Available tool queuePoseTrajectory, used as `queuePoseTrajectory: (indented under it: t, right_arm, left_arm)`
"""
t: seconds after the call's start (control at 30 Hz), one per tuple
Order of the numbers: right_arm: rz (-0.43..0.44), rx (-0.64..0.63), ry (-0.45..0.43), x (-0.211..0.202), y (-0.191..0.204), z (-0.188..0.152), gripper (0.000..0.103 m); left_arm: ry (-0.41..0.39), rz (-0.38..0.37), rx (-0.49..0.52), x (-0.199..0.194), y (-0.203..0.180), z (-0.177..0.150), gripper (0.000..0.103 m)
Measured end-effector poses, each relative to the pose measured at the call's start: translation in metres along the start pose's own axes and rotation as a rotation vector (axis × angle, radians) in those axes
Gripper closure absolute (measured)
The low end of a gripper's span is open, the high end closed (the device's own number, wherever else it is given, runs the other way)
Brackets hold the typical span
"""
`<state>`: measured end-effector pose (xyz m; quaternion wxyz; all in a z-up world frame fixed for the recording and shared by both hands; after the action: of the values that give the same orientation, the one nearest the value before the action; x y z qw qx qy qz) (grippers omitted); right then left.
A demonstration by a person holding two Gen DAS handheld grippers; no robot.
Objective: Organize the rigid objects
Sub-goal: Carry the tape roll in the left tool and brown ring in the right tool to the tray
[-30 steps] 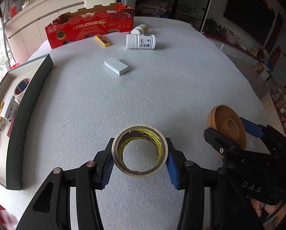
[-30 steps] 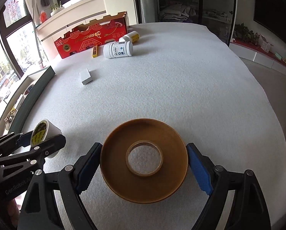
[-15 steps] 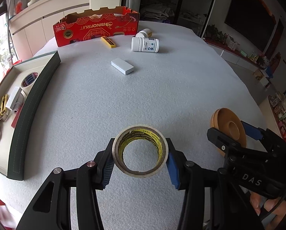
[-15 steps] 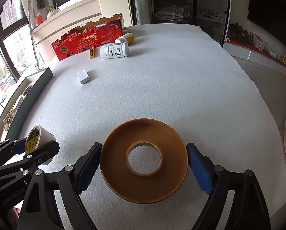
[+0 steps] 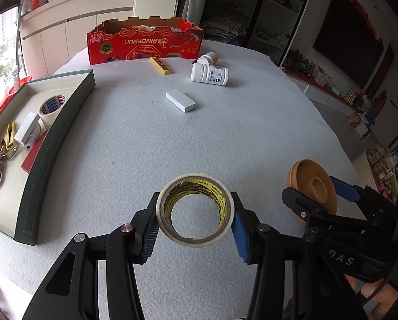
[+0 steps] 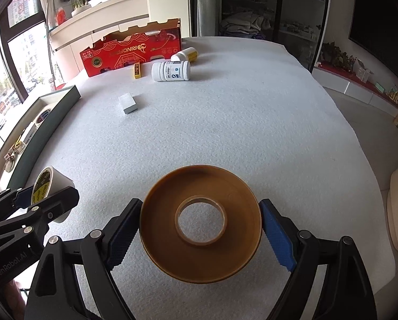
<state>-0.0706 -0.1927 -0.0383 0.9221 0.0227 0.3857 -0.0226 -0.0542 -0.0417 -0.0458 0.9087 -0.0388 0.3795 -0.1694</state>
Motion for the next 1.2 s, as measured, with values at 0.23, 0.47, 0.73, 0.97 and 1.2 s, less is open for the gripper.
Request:
queuePoseTrajectory:
  t: [0.23,0.47,0.73,0.97,1.2]
  right_arm:
    - [0.032,-0.033,-0.011,-0.006,0.020,0.007,0.015]
    - [0.050,-0.047,-0.018,-0.009,0.030,0.011,0.015]
    - [0.065,-0.049,-0.011,-0.006,0.035,0.013,0.015]
    - [0.124,-0.069,-0.044,-0.009,0.059,0.036,0.015]
    - [0.217,-0.095,-0.083,-0.014,0.099,0.070,0.015]
  left_arm:
    - [-0.021,0.001,-0.047,-0.010,0.012,0.005,0.051]
    - [-0.025,-0.001,-0.070,-0.014,0.017,0.007,0.051]
    - [-0.033,-0.006,-0.101,-0.020,0.023,0.012,0.051]
    - [-0.070,-0.010,-0.165,-0.037,0.039,0.035,0.051]
    - [-0.160,0.058,-0.207,-0.066,0.078,0.066,0.051]
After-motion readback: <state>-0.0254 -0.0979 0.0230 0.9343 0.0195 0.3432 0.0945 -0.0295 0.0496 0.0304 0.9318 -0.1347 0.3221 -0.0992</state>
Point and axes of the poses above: each gripper's, at about its wrist camera, not at the fingertips, and x roughly the way its jaws point, y to its left, z to its top, the point moved 9 cm from there along x, roughly the way its jaws point, and after that the axes turned 10 degrees about -y, right-handed, at the moved point
